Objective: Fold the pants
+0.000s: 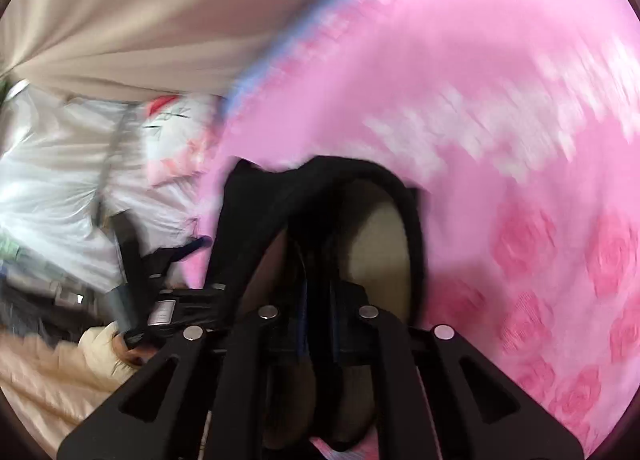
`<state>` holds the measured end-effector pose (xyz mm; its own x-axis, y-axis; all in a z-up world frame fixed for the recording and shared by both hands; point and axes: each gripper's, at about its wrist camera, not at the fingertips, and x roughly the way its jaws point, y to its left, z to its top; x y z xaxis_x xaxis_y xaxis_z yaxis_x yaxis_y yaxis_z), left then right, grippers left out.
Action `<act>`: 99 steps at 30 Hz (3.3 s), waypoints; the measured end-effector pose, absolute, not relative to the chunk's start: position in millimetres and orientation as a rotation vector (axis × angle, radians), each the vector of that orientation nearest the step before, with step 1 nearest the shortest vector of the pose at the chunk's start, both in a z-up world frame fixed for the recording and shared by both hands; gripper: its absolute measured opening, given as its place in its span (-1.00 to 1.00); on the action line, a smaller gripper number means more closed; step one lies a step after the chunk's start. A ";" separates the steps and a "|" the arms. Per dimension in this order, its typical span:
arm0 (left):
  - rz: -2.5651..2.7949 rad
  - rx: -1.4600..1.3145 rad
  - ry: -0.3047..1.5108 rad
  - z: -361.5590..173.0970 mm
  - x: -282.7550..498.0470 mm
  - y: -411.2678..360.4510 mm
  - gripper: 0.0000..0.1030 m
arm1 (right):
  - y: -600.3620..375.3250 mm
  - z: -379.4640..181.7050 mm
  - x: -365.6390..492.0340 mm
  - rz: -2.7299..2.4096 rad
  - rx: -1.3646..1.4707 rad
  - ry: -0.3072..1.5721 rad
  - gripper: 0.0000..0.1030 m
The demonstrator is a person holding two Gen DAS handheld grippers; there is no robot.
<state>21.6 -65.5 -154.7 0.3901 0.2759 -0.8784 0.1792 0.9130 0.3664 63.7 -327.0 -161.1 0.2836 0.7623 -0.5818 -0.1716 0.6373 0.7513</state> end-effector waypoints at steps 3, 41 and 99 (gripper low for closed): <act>0.050 0.428 1.189 -156.9 24.9 -67.6 0.90 | -334.5 -187.2 64.7 0.606 0.698 1.208 -0.79; 0.056 0.206 1.272 -140.0 -19.8 9.1 0.90 | -53.4 -177.0 197.0 0.732 0.227 1.347 -1.00; -0.259 -0.262 1.386 -174.1 28.0 30.0 0.11 | -298.5 -198.6 -23.6 0.325 0.760 1.159 -0.22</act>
<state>28.0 30.0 -174.1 0.1651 -0.3315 -0.9289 0.0261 0.9430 -0.3319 -23.6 -298.5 -198.6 0.3899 0.5970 -0.7011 0.1451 0.7120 0.6870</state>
